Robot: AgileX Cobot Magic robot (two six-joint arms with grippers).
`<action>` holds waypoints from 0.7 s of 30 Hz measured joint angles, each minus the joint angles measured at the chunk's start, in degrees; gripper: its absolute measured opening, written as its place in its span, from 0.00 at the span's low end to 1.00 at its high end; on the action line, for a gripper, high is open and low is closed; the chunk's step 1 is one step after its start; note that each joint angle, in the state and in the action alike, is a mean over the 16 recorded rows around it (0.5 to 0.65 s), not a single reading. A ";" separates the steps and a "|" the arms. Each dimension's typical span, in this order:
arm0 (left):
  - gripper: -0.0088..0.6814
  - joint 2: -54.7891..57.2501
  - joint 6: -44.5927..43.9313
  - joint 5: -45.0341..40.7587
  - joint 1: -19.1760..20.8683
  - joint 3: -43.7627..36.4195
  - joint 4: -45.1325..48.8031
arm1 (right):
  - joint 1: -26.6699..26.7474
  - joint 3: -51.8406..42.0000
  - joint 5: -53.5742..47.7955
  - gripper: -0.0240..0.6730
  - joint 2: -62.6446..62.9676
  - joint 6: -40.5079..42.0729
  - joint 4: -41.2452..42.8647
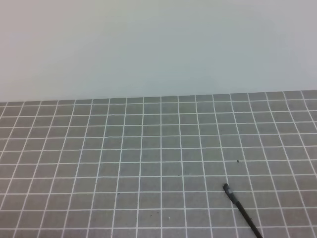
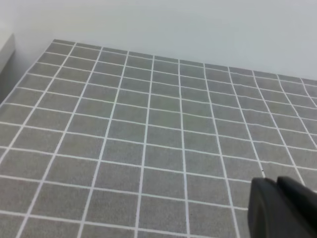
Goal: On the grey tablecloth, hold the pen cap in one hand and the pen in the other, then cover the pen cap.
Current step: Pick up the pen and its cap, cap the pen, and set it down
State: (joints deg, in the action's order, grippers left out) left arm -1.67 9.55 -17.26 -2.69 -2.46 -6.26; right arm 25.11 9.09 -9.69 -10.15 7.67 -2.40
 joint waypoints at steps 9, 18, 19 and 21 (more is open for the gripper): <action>0.01 0.03 0.00 0.00 0.00 0.00 0.00 | -13.99 -5.99 2.50 0.05 5.93 -3.26 0.65; 0.01 0.10 0.01 -0.08 0.00 0.00 0.00 | -24.36 -8.97 -2.94 0.05 10.35 -6.35 3.40; 0.01 0.11 0.01 -0.08 0.00 0.00 0.00 | -25.17 -9.00 -3.57 0.05 10.56 -6.42 3.44; 0.01 0.13 0.01 -0.08 0.00 0.00 0.00 | -26.53 -8.94 -4.75 0.05 10.67 -6.49 3.51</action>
State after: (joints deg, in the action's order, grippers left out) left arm -1.54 9.56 -17.34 -2.69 -2.46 -6.26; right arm -1.43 0.15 -14.44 0.52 1.18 1.11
